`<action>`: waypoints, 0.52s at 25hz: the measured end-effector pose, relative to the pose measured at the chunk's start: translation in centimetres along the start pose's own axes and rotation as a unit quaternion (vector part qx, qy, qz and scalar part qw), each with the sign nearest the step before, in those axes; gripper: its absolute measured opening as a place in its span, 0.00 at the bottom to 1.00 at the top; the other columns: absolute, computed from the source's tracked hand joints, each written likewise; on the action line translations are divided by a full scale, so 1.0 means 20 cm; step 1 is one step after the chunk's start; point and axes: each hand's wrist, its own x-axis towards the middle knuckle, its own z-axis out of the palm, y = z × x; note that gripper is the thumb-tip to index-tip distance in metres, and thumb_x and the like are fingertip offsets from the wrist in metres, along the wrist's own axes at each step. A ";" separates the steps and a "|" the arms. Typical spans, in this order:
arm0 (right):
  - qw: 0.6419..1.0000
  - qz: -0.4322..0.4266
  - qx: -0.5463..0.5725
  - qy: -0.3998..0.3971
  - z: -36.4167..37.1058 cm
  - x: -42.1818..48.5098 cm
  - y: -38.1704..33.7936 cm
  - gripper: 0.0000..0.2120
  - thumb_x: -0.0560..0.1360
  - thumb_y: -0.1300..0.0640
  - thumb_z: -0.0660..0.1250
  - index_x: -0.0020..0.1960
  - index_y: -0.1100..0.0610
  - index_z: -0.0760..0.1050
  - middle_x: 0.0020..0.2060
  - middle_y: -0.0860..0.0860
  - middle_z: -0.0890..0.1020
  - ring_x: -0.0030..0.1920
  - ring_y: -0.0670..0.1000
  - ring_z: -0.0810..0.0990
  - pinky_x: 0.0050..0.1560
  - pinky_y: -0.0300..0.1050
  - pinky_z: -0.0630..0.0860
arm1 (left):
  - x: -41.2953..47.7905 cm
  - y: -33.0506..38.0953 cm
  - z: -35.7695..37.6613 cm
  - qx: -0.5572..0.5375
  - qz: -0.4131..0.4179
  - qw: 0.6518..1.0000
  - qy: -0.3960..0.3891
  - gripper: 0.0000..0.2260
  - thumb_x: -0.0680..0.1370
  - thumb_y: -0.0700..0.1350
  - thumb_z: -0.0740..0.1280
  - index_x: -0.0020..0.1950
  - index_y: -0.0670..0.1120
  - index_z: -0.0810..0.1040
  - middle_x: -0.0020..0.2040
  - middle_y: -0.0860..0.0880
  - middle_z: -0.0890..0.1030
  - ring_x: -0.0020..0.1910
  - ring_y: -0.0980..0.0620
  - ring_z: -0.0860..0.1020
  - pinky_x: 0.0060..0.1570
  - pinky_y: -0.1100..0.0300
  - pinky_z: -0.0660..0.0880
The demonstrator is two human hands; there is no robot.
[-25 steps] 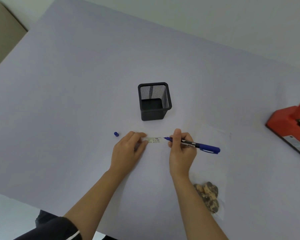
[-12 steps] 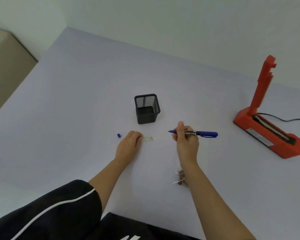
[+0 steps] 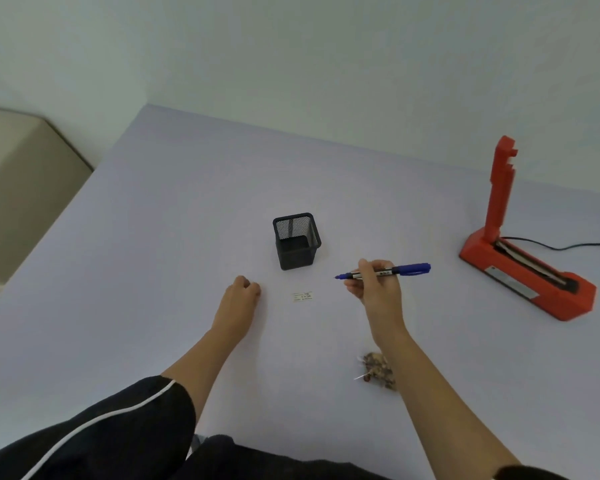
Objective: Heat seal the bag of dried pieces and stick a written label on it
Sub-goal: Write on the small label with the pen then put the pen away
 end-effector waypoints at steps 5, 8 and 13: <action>0.999 -0.026 -0.001 -0.031 0.01 -0.02 -0.12 0.08 0.77 0.55 0.64 0.41 0.58 0.74 0.34 0.51 0.81 0.33 0.44 0.81 0.37 0.34 0.78 | -0.05 0.22 -0.17 -0.267 -0.092 0.956 0.075 0.08 0.76 0.36 0.64 0.50 0.42 0.81 0.47 0.46 0.80 0.46 0.49 0.79 0.46 0.63 0.71; 0.997 -0.038 0.042 -0.052 0.03 -0.02 -0.20 0.09 0.77 0.57 0.63 0.39 0.58 0.71 0.31 0.49 0.78 0.32 0.43 0.80 0.37 0.34 0.78 | -0.13 0.45 -0.37 -0.595 -0.083 0.800 -0.003 0.07 0.76 0.35 0.66 0.51 0.43 0.80 0.42 0.48 0.83 0.44 0.51 0.82 0.48 0.63 0.78; 0.994 -0.038 0.072 -0.078 0.06 -0.05 -0.26 0.08 0.77 0.59 0.63 0.39 0.57 0.69 0.32 0.51 0.76 0.31 0.43 0.79 0.36 0.34 0.77 | -0.19 0.57 -0.52 -0.638 -0.045 0.768 -0.021 0.04 0.75 0.36 0.68 0.45 0.44 0.81 0.38 0.49 0.85 0.40 0.53 0.82 0.46 0.63 0.79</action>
